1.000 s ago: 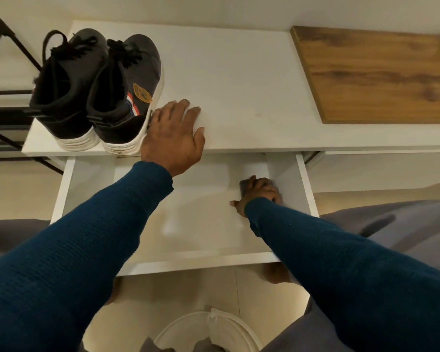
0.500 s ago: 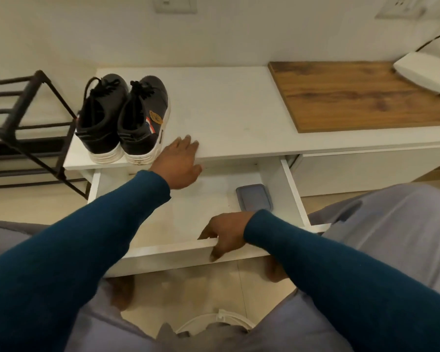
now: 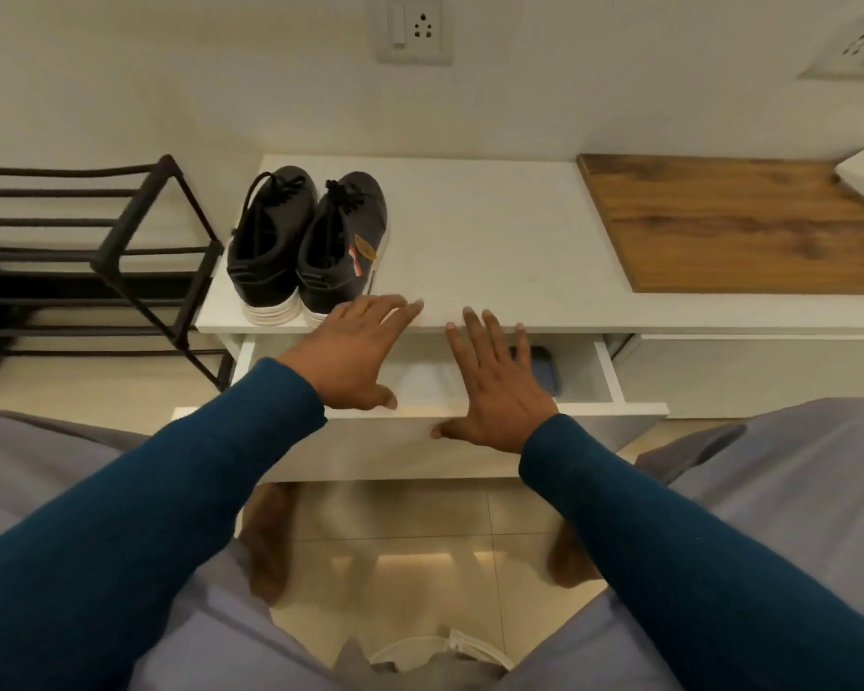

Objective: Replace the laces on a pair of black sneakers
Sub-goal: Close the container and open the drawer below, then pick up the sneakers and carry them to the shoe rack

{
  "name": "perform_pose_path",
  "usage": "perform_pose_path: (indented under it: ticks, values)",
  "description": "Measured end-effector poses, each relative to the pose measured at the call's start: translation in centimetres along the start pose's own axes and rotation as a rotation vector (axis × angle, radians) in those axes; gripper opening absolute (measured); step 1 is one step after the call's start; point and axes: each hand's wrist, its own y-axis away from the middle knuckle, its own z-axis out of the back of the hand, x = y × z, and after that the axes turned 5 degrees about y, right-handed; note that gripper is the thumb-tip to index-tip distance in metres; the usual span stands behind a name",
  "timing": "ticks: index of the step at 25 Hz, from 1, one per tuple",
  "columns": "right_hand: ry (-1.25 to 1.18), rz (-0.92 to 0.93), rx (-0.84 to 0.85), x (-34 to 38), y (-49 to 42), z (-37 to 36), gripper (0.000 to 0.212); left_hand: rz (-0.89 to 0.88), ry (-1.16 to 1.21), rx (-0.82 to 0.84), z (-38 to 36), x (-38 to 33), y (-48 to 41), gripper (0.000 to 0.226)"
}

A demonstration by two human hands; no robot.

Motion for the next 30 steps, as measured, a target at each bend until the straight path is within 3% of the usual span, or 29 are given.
perform_pose_path:
  ticks: [3, 9, 16, 20, 21, 24, 26, 28, 30]
  values:
    - [-0.01, -0.069, 0.036, -1.0, -2.1, -0.1, 0.121, 0.083, -0.012, 0.115, -0.6, 0.2, -0.3, 0.124]
    - [0.008, -0.138, -0.179, -0.3, -4.3, -0.3, 0.071, 0.1, -0.212, -0.234, -2.2, -1.0, -2.2, 0.06]
    - [0.039, -0.209, -0.342, 0.5, -6.3, 0.3, 0.043, 0.14, -0.288, -0.308, -2.0, -1.7, -3.5, 0.038]
    - [0.01, -0.251, -0.179, 1.4, -6.9, 2.0, 0.043, 0.171, -0.163, -0.196, 1.0, -2.5, -2.7, 0.02]
    - [-0.028, -0.273, -0.142, 1.9, -7.3, 2.6, 0.046, 0.204, -0.08, -0.232, 2.2, -2.4, -2.1, 0.02]
    - [-0.408, -0.185, -0.167, 4.7, -8.4, 5.7, 0.059, 0.337, 0.046, -0.579, 5.9, 0.1, 1.2, 0.019]
    - [-0.579, -0.03, -0.249, 7.2, -8.9, 7.4, 0.07, 0.491, -0.001, -0.68, 6.9, 2.5, 2.9, 0.027]
    - [-0.555, 0.046, -0.22, 9.6, -9.7, 7.7, 0.068, 0.658, 0.046, -0.545, 6.3, 4.5, 3.1, 0.038]
    - [-0.495, -0.004, -0.211, 10.8, -11.9, 7.2, 0.054, 0.724, 0.234, -0.466, 5.0, 6.3, 1.4, 0.035]
